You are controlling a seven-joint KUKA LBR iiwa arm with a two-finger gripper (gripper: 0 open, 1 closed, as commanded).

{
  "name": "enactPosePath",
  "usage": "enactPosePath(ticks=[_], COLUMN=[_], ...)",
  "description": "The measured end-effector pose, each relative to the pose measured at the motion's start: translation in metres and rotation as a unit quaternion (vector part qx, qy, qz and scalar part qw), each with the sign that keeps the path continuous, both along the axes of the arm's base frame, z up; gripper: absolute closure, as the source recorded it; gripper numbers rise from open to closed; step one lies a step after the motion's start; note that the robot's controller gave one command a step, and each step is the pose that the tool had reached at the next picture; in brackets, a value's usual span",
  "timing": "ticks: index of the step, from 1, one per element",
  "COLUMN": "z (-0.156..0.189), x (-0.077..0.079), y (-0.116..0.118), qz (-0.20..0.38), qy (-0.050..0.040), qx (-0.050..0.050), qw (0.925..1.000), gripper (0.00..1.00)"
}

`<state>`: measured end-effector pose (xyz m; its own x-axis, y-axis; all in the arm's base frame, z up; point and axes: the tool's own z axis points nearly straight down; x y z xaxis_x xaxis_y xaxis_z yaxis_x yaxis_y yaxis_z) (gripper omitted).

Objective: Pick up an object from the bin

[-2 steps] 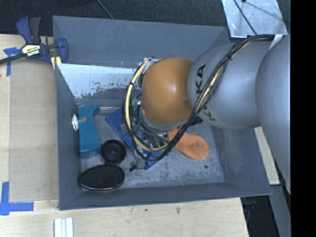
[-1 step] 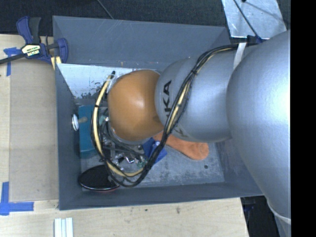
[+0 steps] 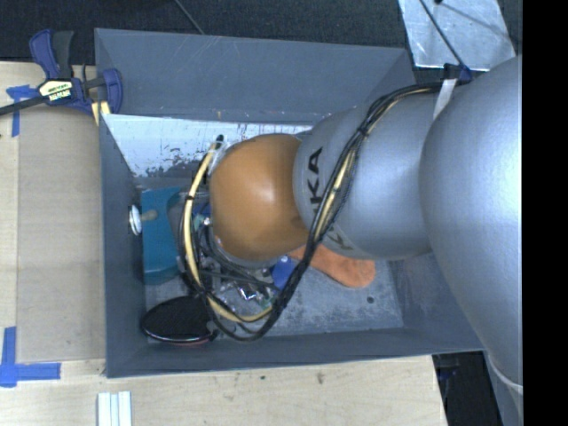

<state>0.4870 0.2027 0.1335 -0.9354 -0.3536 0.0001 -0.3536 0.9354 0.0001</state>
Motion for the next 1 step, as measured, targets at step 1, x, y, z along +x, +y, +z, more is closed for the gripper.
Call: enactPosePath(ticks=[1], z=[-0.0457], x=[0.007], y=[-0.0016], qz=[0.175], qy=[0.0026], qx=[-0.003], qw=[0.9845], gripper=[0.0])
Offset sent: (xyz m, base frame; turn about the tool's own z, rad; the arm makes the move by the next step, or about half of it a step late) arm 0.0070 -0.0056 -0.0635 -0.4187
